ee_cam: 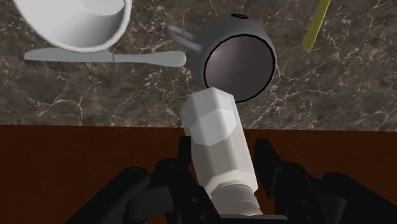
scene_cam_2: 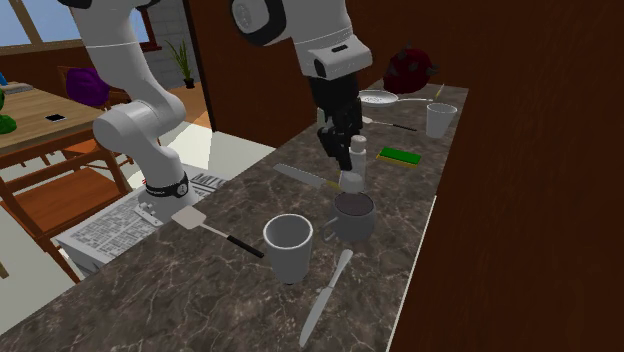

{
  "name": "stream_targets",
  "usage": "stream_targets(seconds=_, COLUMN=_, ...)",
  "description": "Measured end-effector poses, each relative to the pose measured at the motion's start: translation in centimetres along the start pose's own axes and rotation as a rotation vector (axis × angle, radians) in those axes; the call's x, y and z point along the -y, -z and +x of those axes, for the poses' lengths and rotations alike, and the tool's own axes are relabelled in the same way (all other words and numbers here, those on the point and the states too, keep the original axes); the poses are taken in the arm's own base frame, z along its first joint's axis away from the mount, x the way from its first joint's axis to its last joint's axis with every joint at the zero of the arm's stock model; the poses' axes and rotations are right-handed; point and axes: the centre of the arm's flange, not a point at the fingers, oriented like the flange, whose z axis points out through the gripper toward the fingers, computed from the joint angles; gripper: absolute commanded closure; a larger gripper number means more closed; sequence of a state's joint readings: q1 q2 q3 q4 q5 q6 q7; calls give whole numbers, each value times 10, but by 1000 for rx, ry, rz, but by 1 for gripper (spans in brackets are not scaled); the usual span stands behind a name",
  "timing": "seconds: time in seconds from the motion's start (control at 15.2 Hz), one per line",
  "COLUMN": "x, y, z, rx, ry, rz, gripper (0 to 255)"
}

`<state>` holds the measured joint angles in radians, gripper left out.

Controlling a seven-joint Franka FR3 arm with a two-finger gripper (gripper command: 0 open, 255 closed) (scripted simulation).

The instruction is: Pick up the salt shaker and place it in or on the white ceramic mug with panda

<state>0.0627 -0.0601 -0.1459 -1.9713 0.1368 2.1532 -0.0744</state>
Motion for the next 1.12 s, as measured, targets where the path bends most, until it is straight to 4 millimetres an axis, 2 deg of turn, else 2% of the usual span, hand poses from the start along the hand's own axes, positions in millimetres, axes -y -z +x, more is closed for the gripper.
stream_targets(seconds=0.13, x=24, y=-1, z=-14, rx=1, ry=0, rz=0, gripper=255)
stream_targets(seconds=0.26, x=30, y=-6, z=-18, rx=1, ry=0, rz=0, gripper=255)
stream_targets(seconds=1.12, x=25, y=-69, z=-36, rx=1, ry=-1, rz=0, gripper=255)
